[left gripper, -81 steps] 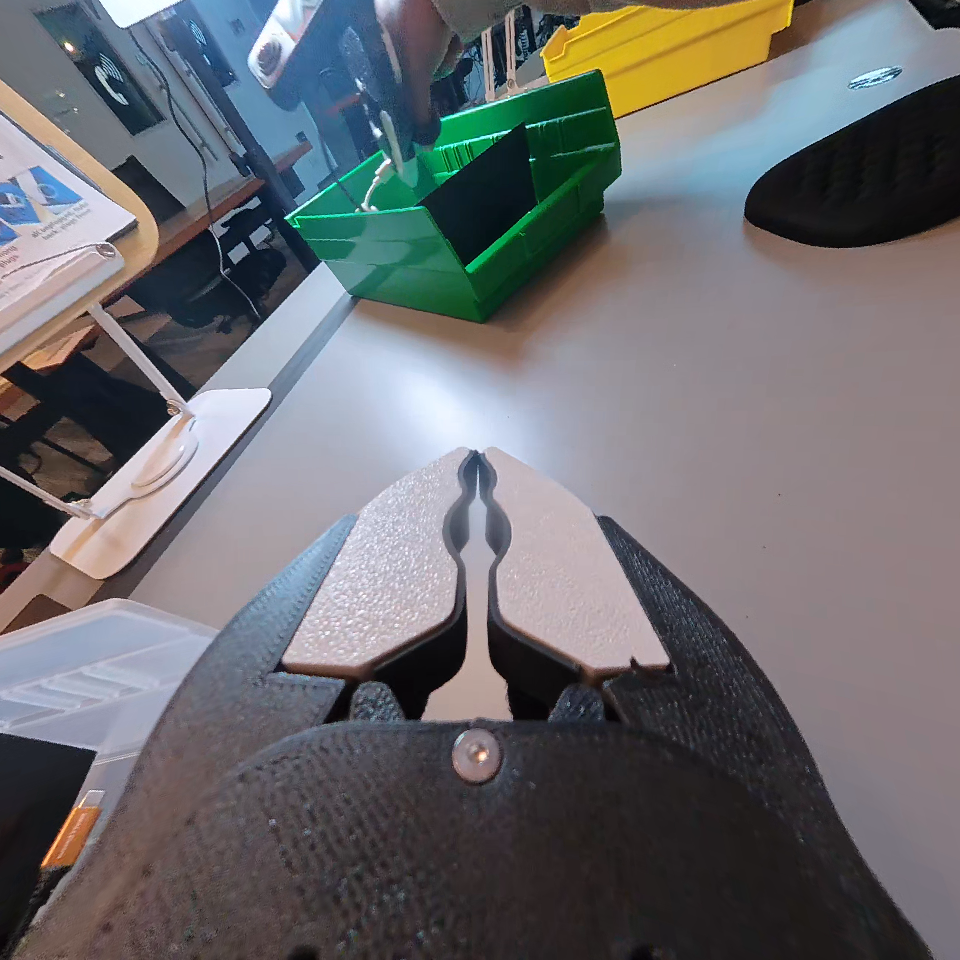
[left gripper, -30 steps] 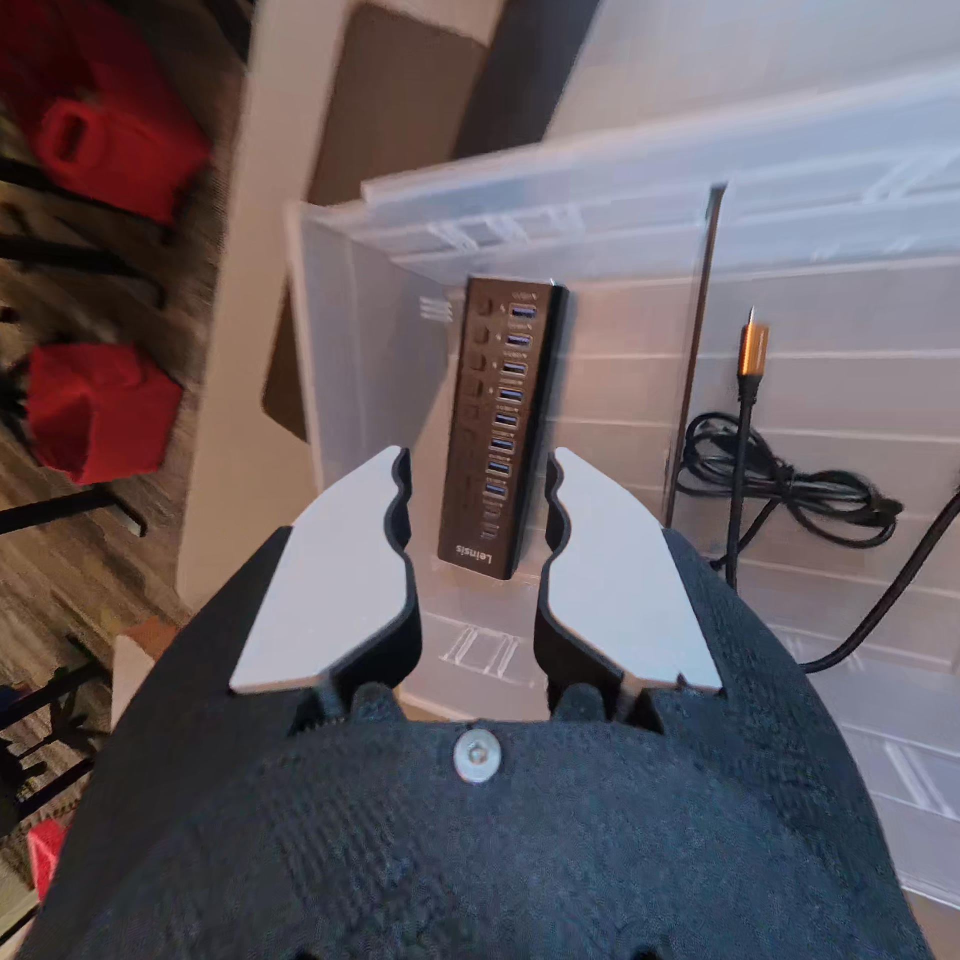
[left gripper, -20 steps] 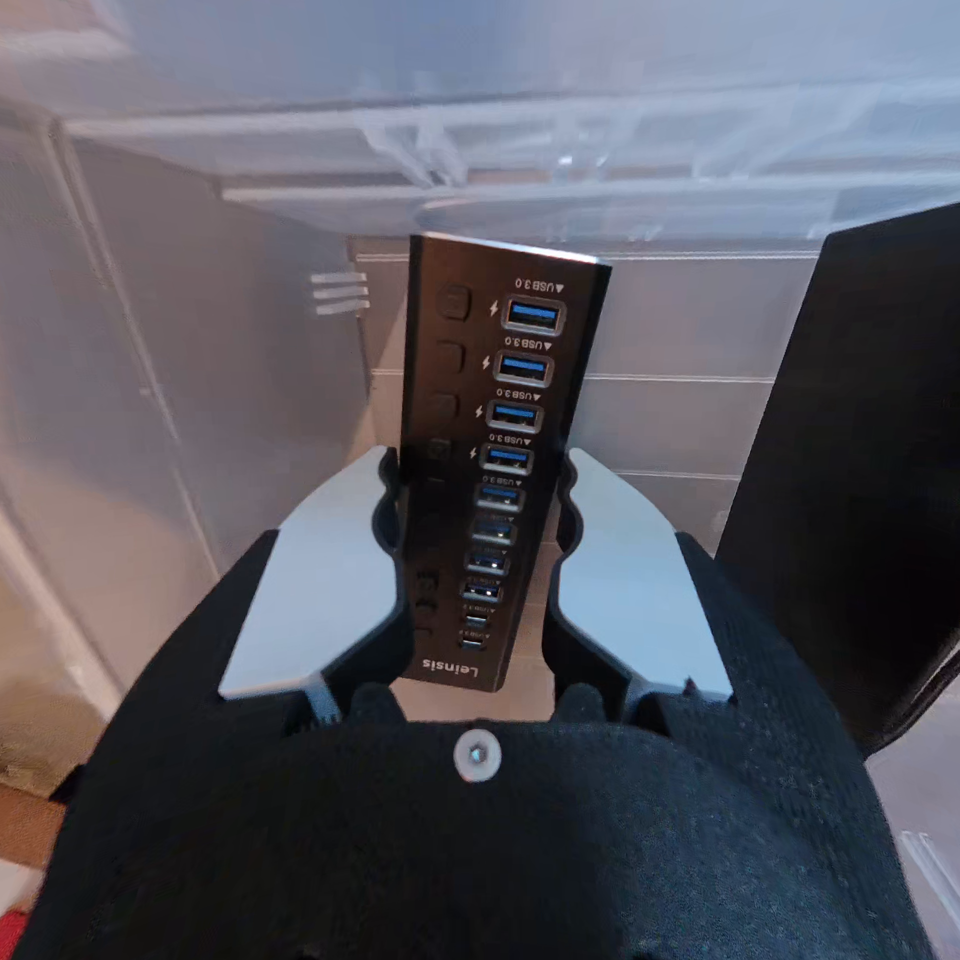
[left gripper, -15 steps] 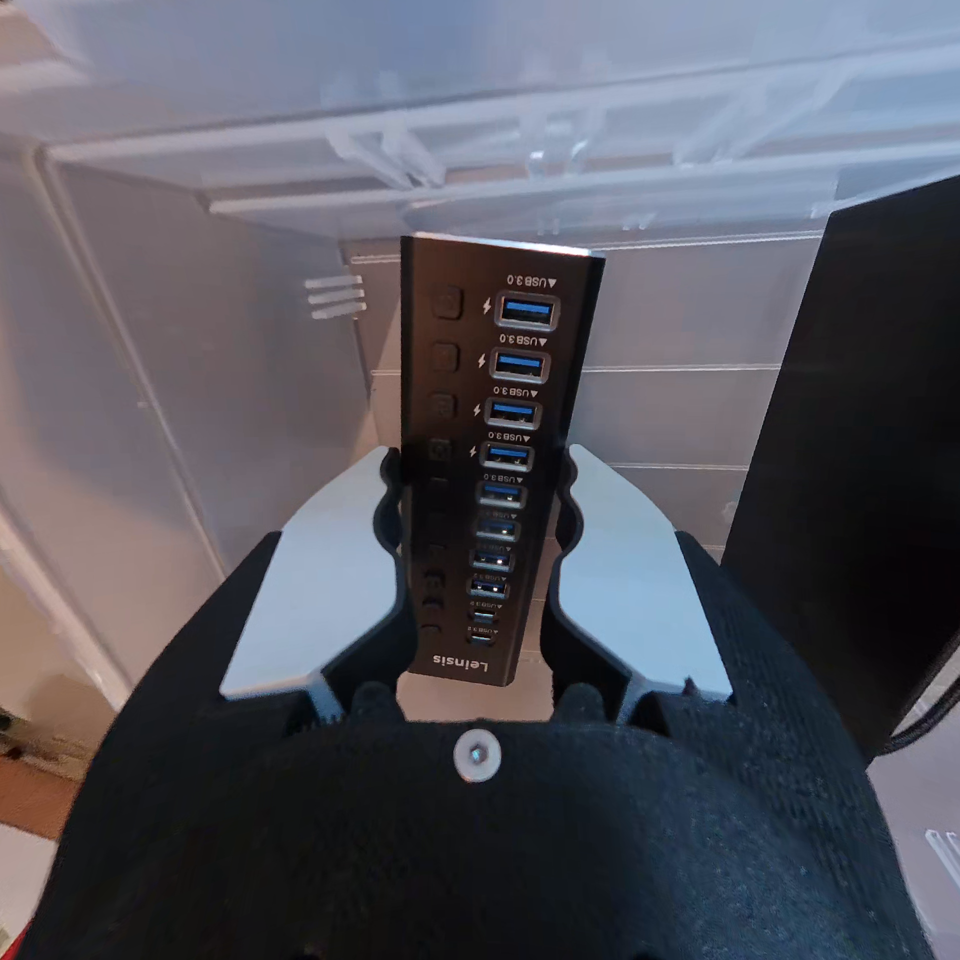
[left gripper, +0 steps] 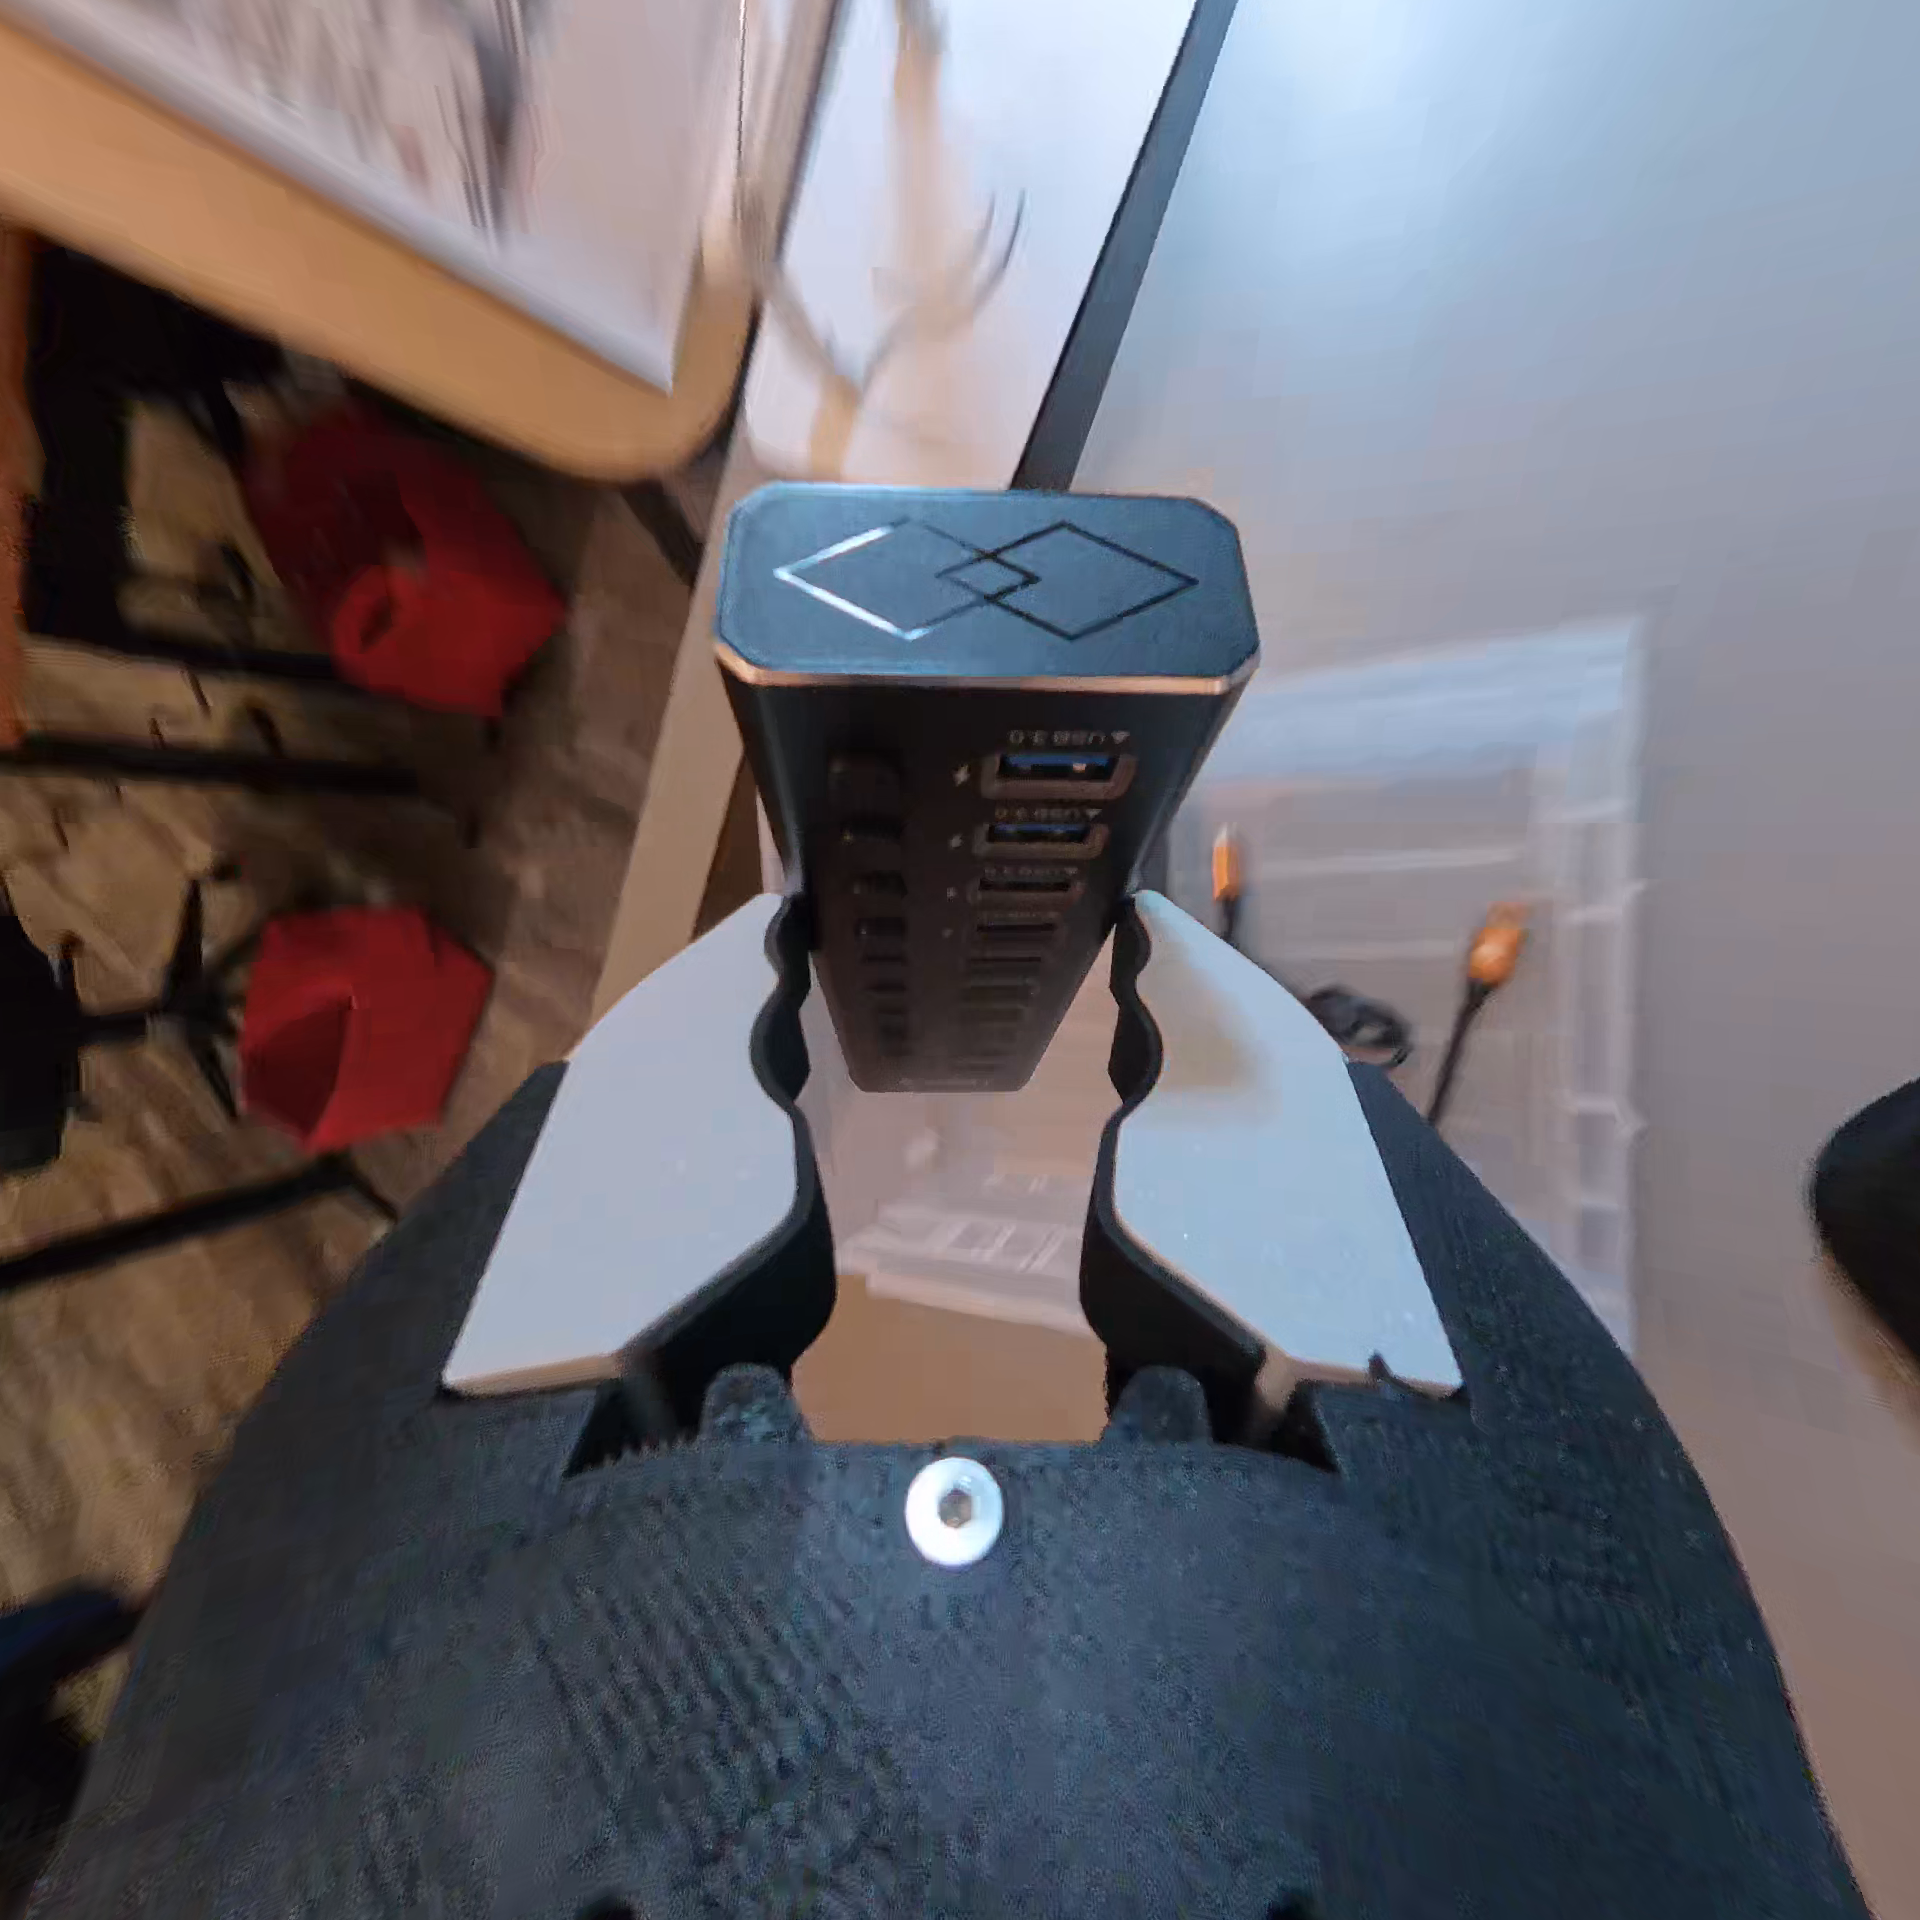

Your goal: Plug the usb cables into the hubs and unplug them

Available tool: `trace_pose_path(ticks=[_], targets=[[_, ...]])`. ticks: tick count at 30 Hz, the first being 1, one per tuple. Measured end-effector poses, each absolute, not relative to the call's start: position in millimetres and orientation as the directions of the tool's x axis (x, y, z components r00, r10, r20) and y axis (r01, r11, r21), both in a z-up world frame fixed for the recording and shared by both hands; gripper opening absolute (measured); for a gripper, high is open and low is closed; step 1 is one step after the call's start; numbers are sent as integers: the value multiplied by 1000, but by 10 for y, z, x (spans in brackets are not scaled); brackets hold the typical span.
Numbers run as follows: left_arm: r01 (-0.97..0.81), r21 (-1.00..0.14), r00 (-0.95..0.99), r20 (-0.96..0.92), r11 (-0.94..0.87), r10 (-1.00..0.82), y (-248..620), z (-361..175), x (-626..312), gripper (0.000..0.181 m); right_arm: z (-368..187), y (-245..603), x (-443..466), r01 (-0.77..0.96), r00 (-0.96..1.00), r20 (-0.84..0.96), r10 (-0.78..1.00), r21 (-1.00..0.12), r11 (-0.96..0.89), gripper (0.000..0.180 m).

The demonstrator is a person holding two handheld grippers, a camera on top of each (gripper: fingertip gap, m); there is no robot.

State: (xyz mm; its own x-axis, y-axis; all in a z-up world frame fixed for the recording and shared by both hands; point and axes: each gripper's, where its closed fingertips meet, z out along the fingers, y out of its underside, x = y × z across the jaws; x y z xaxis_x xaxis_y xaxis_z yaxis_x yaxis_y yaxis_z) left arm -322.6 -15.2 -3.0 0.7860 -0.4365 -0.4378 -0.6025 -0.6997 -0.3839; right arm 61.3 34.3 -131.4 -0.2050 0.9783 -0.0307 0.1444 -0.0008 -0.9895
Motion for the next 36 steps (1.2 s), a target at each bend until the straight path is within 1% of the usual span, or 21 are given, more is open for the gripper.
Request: trace_pose_path(ticks=[3, 6, 9, 11, 12, 14, 17, 18, 19, 21, 22, 24, 29, 33, 36], targets=[[-643, -576, 765, -443, -505, -468, -194, 327, -2429, 58, -1338, 284, 607, 149, -203, 12, 979, -988, 43, 42], [-611, -753, 753, -459, -243, -472, -303, 354, -1549, 58, -1337, 183, 590, 145, -226, 59, 972, -985, 93, 46], [-412, -911, 805, -363, -2, -470, -437, 117, -767, 58, -1331, 78, 542, 137, -226, 116, 967, -979, 150, 56], [-242, -965, 799, -256, 100, -545, -508, -94, -367, 57, -1324, 19, 466, 132, -202, 183, 962, -968, 212, 73], [-161, -980, 779, -198, 116, -594, -522, -190, -214, 57, -1303, -26, 424, 127, -197, 211, 958, -963, 238, 81], [-56, -996, 725, -87, 66, -683, -500, -387, 13, 57, -1214, -145, 336, 93, -200, 224, 954, -965, 246, 91], [-16, -999, 671, 14, -34, -742, -458, -601, 260, 57, -1219, -267, 178, 106, -214, 216, 953, -964, 242, 93], [13, -998, 671, 60, -69, -739, -428, -646, 311, 57, -1254, -324, 129, 121, -244, 185, 952, -968, 219, 91], [44, -994, 683, 103, -101, -723, -381, -694, 342, 56, -1302, -404, 97, 142, -292, 151, 944, -970, 199, 84], [77, -989, 702, 146, -130, -697, -317, -788, 383, 57, -1409, -546, 61, 179, -358, 114, 927, -966, 188, 65], [84, -988, 702, 153, -132, -696, -322, -817, 399, 57, -1439, -581, 51, 191, -371, 73, 926, -969, 153, 64], [108, -985, 700, 173, -137, -693, -350, -845, 412, 57, -1446, -651, 98, 216, -452, -64, 890, -976, 40, 59], [163, -979, 683, 203, -125, -702, -396, -823, 386, 56, -1400, -703, 207, 220, -547, -196, 814, -972, -85, 58], [118, -992, 681, 113, -44, -723, -401, -805, 433, 60, -1353, -770, 330, 270, -630, -328, 704, -942, -197, 58], [111, -994, 632, 59, 14, -773, -466, -753, 515, 62, -1216, -864, 460, 290, -707, -410, 576, -911, -293, 58]])
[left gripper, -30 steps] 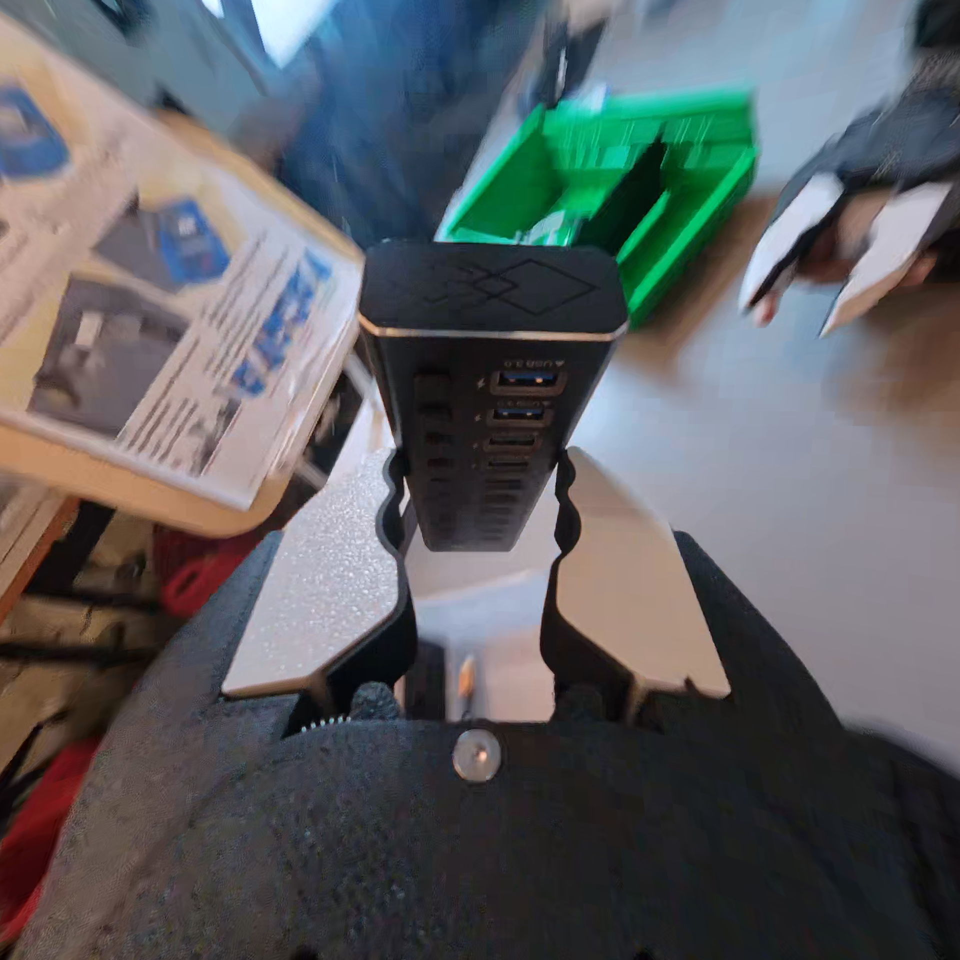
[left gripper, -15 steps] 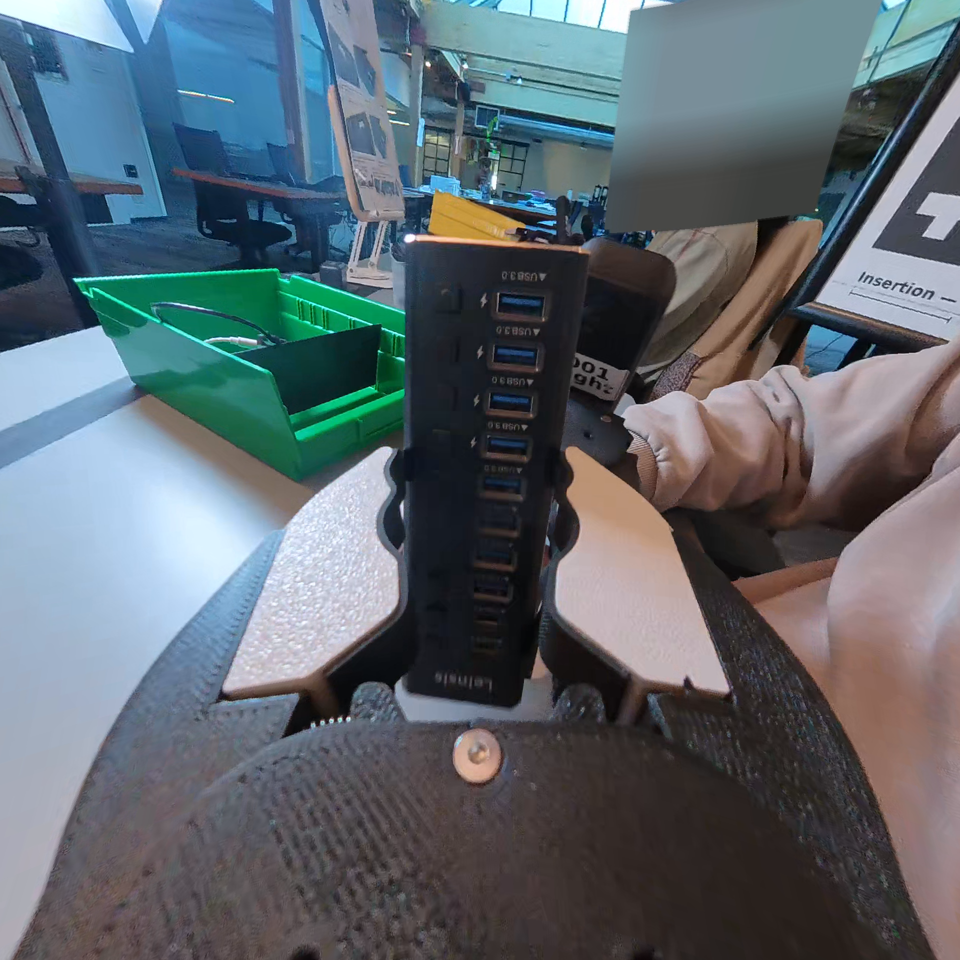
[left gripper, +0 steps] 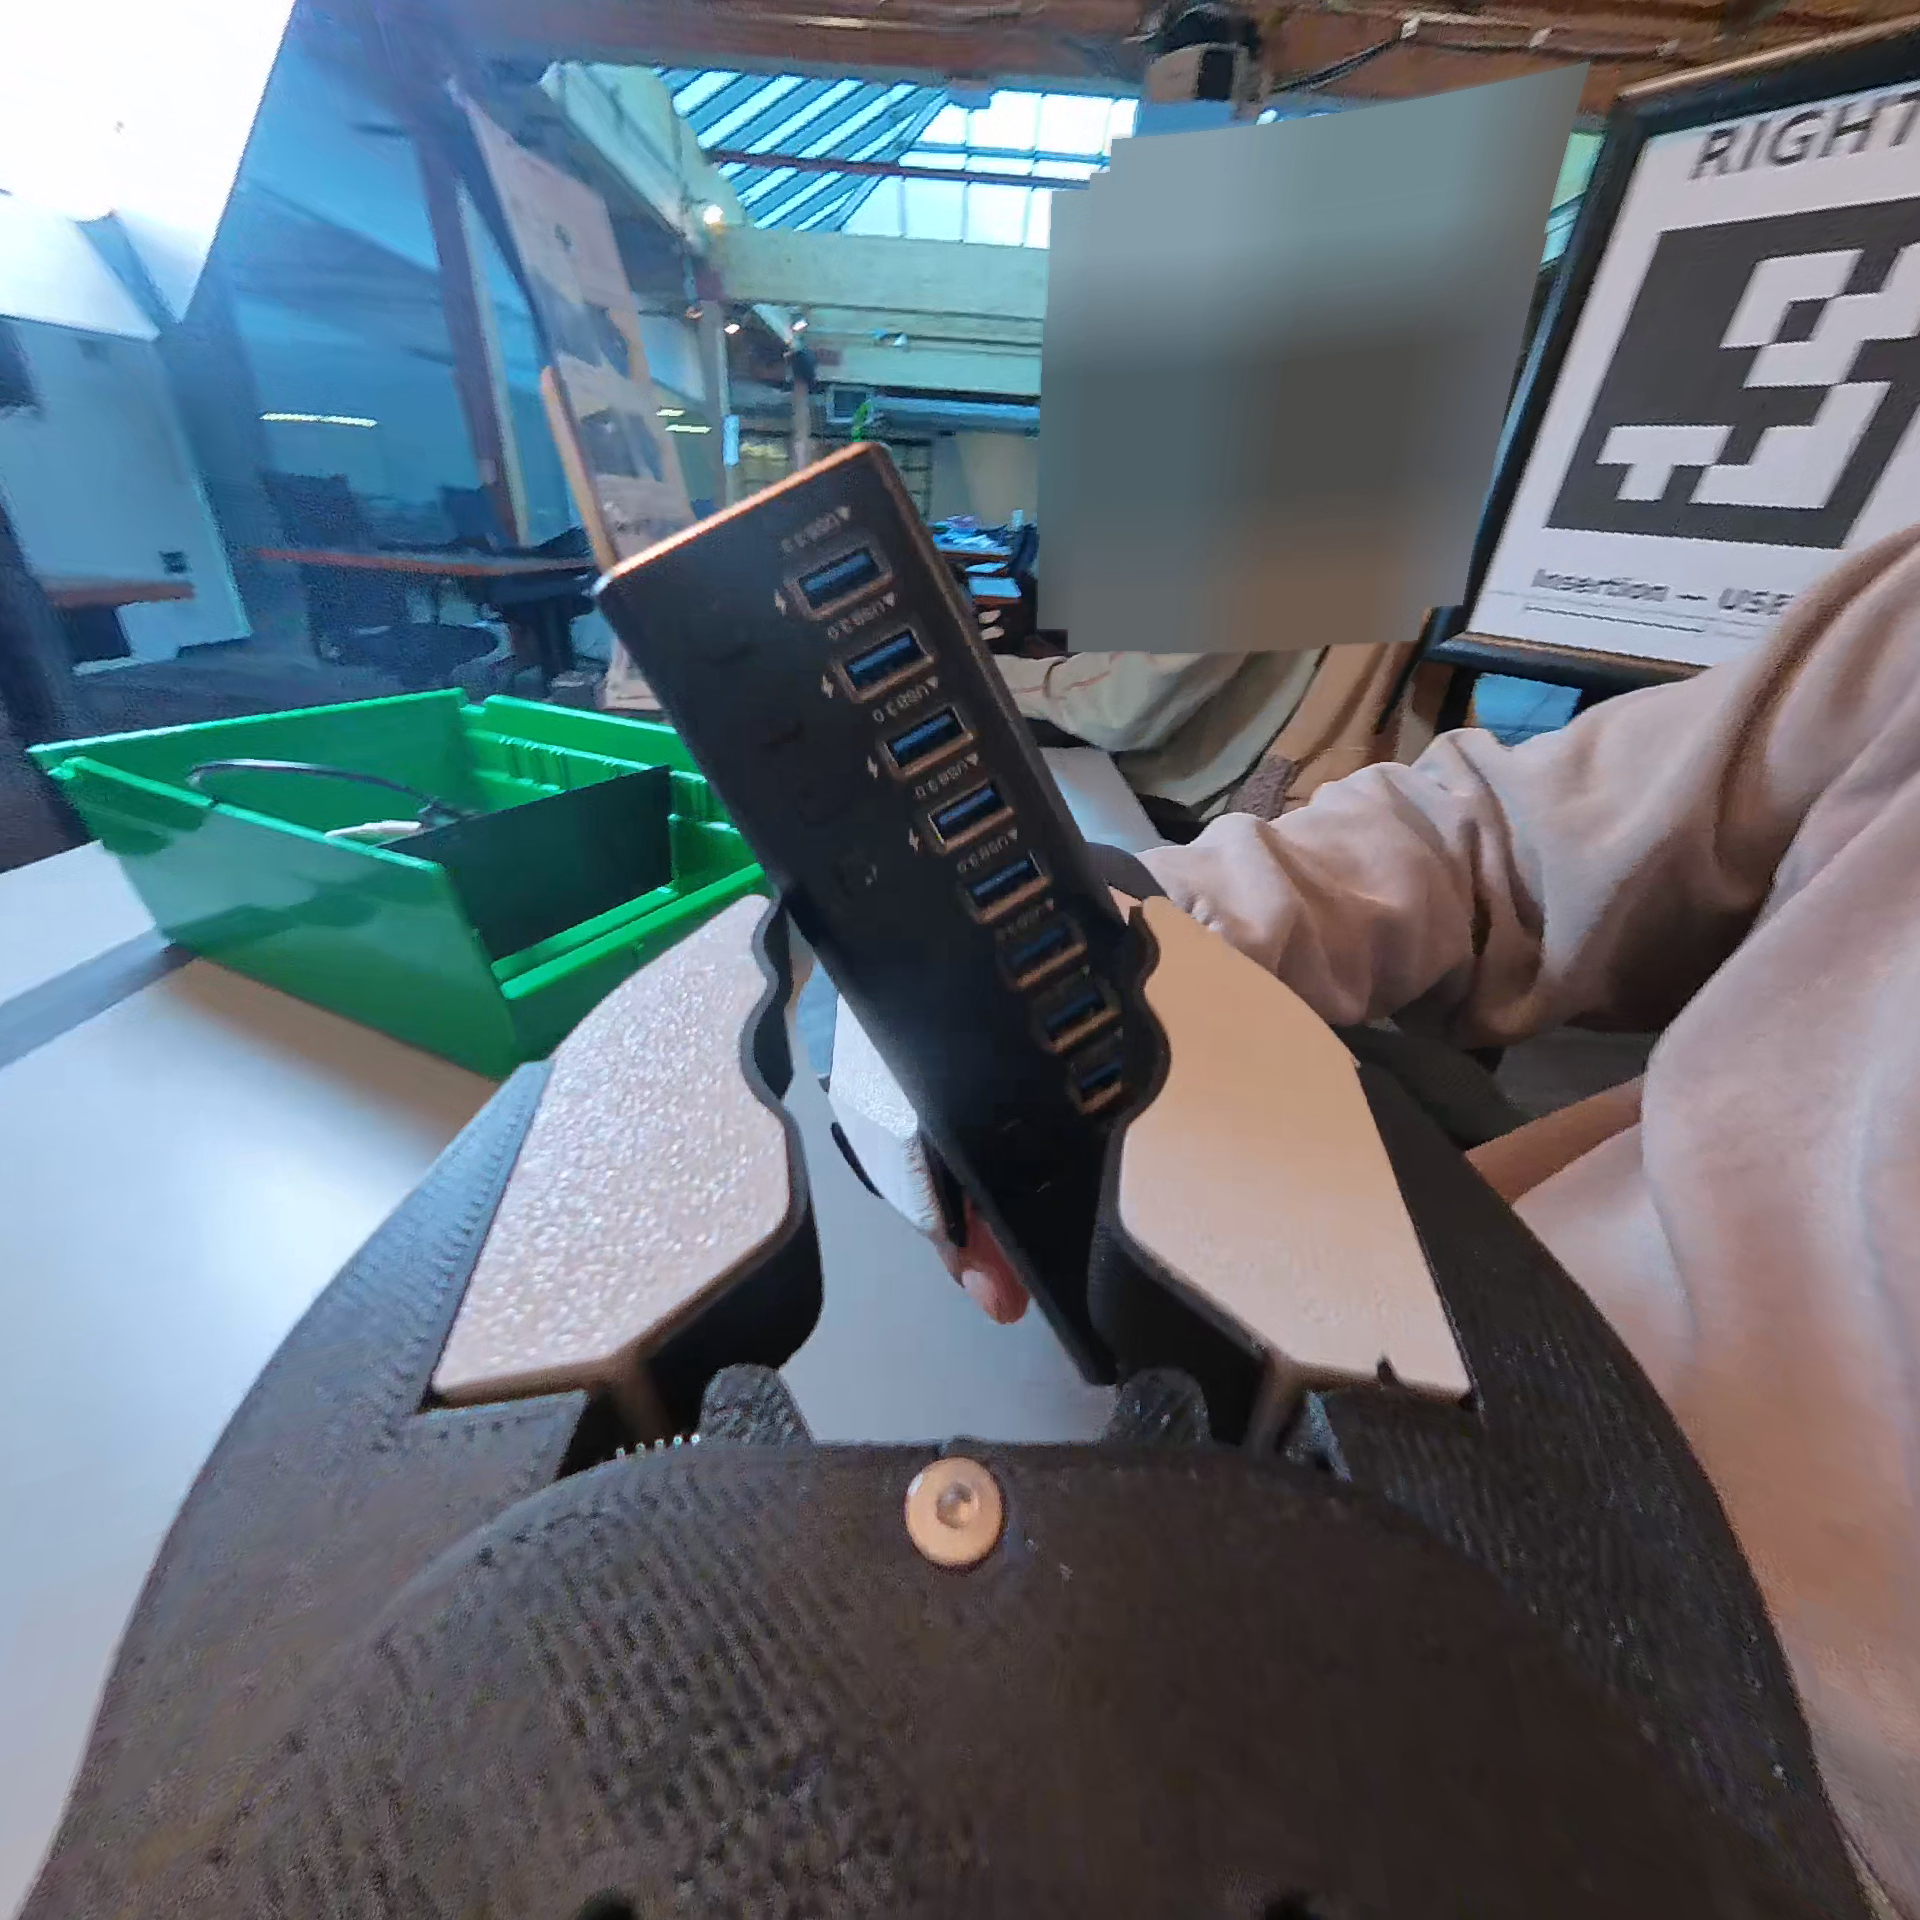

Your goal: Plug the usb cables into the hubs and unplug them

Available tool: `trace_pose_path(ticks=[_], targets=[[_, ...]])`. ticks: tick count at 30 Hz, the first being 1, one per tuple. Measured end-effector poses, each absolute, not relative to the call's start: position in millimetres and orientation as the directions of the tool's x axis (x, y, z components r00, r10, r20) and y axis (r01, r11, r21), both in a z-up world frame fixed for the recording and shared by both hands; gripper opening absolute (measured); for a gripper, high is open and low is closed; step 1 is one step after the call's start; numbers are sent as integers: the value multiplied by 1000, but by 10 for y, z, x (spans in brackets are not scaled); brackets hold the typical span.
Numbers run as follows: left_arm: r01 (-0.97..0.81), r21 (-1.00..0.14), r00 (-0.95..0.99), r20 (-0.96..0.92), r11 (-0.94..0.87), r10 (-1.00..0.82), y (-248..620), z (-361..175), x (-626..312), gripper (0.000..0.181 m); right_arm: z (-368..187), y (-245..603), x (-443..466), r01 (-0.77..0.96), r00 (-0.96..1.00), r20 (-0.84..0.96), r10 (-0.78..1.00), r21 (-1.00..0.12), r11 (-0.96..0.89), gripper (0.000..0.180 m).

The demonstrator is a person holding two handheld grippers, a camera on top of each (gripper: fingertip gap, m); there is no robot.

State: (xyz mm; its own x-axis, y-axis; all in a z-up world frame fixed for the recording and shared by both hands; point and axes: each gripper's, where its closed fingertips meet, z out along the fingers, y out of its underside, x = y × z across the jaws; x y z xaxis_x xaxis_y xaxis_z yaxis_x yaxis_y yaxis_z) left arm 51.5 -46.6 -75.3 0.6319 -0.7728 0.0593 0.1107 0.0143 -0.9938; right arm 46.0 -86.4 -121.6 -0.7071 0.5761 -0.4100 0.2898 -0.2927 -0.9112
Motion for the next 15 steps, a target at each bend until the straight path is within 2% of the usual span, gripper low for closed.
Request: trace_pose_path(ticks=[3, 8, 11, 15], targets=[[133, -991, 580, 74, 4, -811, -511, -749, 526, 65, -1105, -948, 596, 344, -767, -475, 431, -872, -349, 58], [234, -964, 491, 226, -123, -841, -486, -819, 476, 78, -1080, -1076, 703, 401, -796, -505, 336, -853, -334, 58], [311, -931, 369, 303, -191, -879, -578, -769, 544, 77, -1070, -1203, 770, 437, -811, -519, 270, -844, -311, 58], [280, -925, 271, 333, -257, -903, -683, -801, 749, 76, -1060, -1289, 805, 452, -823, -521, 228, -843, -293, 57]])
